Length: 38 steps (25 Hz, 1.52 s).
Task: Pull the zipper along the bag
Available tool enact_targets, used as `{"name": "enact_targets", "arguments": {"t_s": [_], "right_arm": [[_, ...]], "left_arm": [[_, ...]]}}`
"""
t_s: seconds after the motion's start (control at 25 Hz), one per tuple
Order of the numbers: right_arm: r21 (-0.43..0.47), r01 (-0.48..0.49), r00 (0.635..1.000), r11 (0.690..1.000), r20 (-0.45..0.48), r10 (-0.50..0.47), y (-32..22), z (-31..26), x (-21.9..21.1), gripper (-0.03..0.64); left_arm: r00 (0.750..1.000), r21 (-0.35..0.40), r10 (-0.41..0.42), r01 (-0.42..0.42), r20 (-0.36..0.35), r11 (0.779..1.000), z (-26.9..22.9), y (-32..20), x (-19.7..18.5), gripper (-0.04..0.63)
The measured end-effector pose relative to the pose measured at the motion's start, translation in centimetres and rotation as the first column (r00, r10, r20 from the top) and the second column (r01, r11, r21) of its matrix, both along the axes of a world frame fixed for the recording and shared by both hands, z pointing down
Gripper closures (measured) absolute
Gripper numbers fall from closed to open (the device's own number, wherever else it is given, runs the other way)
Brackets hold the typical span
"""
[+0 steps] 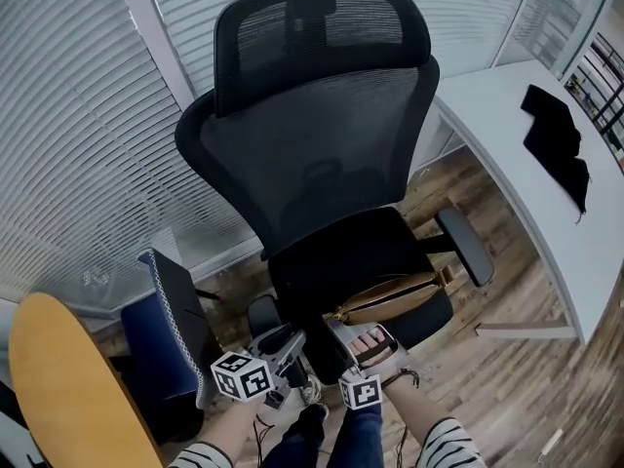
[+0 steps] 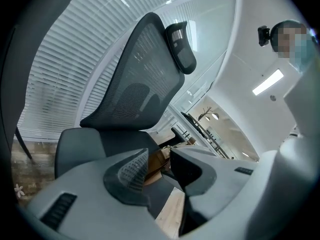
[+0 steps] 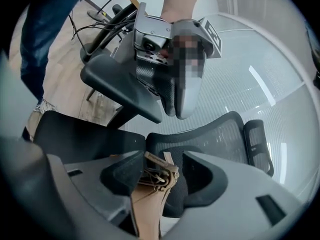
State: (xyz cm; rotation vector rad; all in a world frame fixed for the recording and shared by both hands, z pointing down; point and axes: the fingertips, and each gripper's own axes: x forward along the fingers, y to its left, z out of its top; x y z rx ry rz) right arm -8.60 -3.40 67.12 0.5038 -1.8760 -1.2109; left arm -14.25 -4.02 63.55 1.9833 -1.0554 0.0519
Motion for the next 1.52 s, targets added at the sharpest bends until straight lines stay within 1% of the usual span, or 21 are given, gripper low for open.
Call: {"name": "enact_targets", "arguments": {"t_s": [0.04,0.12,0.24,0.36,0.48,0.56,0.6,0.64,0.68,0.72,0.8,0.88,0.92,1.0,1.08,1.16,1.24,1.32,1.4,1.52], "right_arm": [[-0.005,0.008,1.000,1.000,0.000,-0.008,0.0,0.1,-0.1,0.380],[-0.023,0.020,1.000,1.000,0.017,-0.019,0.2,0.1,-0.3,0.457],[-0.050,0.022,0.997,0.999,0.080,-0.018,0.5,-0.9,-0.7,0.536],[-0.092,0.001,0.988,0.996,0.151,0.013,0.4,-2.1,-0.9,0.564],[-0.191,-0.041,0.966,0.981,0.242,0.087,-0.1,-3.3,-0.9,0.578],[-0.287,-0.070,0.935,0.955,0.315,0.164,-0.7,-4.2,-0.7,0.580],[-0.347,-0.083,0.909,0.934,0.357,0.213,-1.1,-4.6,-0.5,0.580],[-0.415,-0.091,0.875,0.905,0.401,0.272,-1.5,-5.1,-0.3,0.580],[-0.487,-0.094,0.829,0.868,0.444,0.339,-2.0,-5.5,0.0,0.580],[-0.560,-0.089,0.774,0.824,0.482,0.411,-2.6,-6.0,0.4,0.580],[-0.691,-0.053,0.641,0.721,0.530,0.556,-3.9,-6.5,1.4,0.581],[-0.788,0.009,0.506,0.616,0.535,0.677,-5.0,-6.6,2.4,0.581],[-0.822,0.042,0.449,0.568,0.524,0.724,-5.4,-6.6,3.0,0.581],[-0.866,0.104,0.353,0.488,0.491,0.797,-6.0,-6.4,4.0,0.581],[-0.894,0.167,0.264,0.416,0.447,0.855,-6.4,-6.0,5.0,0.581],[-0.907,0.231,0.181,0.352,0.396,0.900,-6.7,-5.4,5.8,0.581],[-0.908,0.286,0.111,0.307,0.350,0.930,-7.0,-4.9,6.6,0.581],[-0.906,0.313,0.065,0.283,0.318,0.946,-7.3,-4.5,7.4,0.581],[-0.906,0.326,0.041,0.271,0.300,0.953,-7.4,-4.2,7.9,0.581],[-0.905,0.333,0.037,0.265,0.294,0.955,-7.4,-4.1,8.1,0.581]], "left_arm": [[1.000,0.000,0.001,-0.001,-0.001,1.000,0.0,0.0,0.0,0.460],[1.000,0.001,0.002,-0.002,-0.002,1.000,0.1,0.0,0.0,0.460],[1.000,0.002,0.001,-0.001,-0.003,1.000,0.1,0.1,-0.1,0.460],[1.000,0.005,-0.001,0.001,-0.004,1.000,0.0,0.0,-0.3,0.460],[1.000,0.008,-0.004,0.004,-0.014,1.000,-0.1,-0.3,-0.2,0.462],[1.000,0.009,-0.003,0.003,-0.025,1.000,-0.2,-0.5,0.1,0.460],[0.999,0.009,-0.002,0.002,-0.033,1.000,-0.2,-0.6,0.2,0.460],[0.999,0.008,-0.001,0.001,-0.043,1.000,-0.2,-0.7,0.4,0.460],[0.998,0.007,0.000,0.000,-0.055,1.000,-0.2,-0.8,0.6,0.460],[0.998,0.005,0.003,-0.003,-0.067,1.000,-0.2,-0.9,0.8,0.460],[0.996,0.002,0.012,-0.012,-0.084,1.000,-0.2,-1.2,1.2,0.460],[0.995,-0.001,0.024,-0.024,-0.094,1.000,-0.1,-1.5,1.6,0.454],[0.995,-0.003,0.030,-0.030,-0.099,1.000,0.0,-1.7,1.8,0.448],[0.993,-0.012,0.037,-0.039,-0.113,0.999,0.1,-1.9,2.3,0.434],[0.991,-0.024,0.037,-0.041,-0.128,0.999,0.4,-2.3,2.7,0.420],[0.989,-0.042,0.028,-0.035,-0.148,0.999,0.8,-2.7,3.1,0.411],[0.984,-0.067,0.016,-0.028,-0.176,0.997,1.4,-3.2,3.5,0.402],[0.979,-0.093,0.008,-0.027,-0.205,0.995,1.9,-3.6,4.1,0.393],[0.971,-0.108,0.000,-0.027,-0.239,0.994,2.0,-4.0,4.7,0.390],[0.955,-0.097,-0.001,-0.029,-0.296,0.995,1.3,-4.7,5.4,0.387]]}}
